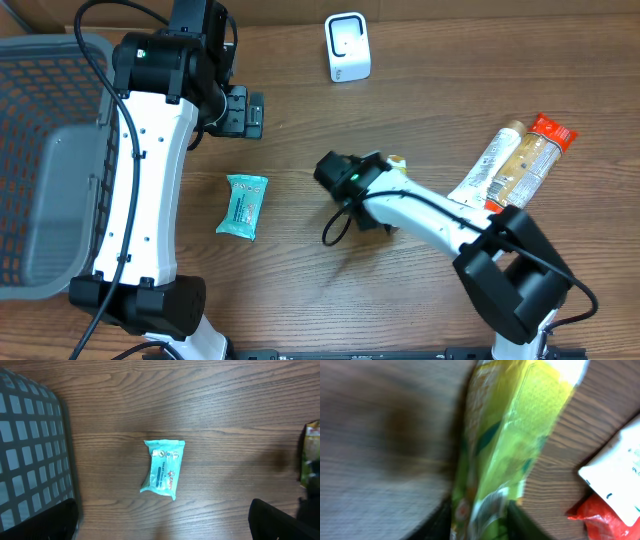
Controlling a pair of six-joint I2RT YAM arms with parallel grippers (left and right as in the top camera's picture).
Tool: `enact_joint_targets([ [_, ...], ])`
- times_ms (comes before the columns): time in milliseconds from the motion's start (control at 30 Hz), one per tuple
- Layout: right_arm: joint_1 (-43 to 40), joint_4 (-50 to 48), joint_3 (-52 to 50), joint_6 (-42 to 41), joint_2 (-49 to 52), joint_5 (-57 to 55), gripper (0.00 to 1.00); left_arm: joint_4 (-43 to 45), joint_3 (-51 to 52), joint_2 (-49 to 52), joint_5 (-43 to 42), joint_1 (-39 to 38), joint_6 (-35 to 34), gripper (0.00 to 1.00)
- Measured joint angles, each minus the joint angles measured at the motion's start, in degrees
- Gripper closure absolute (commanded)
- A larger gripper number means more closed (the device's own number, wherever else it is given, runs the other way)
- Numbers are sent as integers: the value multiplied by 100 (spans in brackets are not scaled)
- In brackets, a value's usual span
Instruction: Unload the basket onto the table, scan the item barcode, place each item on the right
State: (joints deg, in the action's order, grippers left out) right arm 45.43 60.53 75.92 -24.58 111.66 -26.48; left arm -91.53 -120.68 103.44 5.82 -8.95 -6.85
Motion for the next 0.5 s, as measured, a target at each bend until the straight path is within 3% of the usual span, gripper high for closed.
enact_joint_targets([
  [100,372,-63,17,20,28,-66,58,0,0,0,0,0,0,1],
  [300,1047,-903,111,376,28,321,46,0,0,0,0,0,0,0],
  [500,1178,-1189,166,525,28,999,42,0,0,0,0,0,0,0],
])
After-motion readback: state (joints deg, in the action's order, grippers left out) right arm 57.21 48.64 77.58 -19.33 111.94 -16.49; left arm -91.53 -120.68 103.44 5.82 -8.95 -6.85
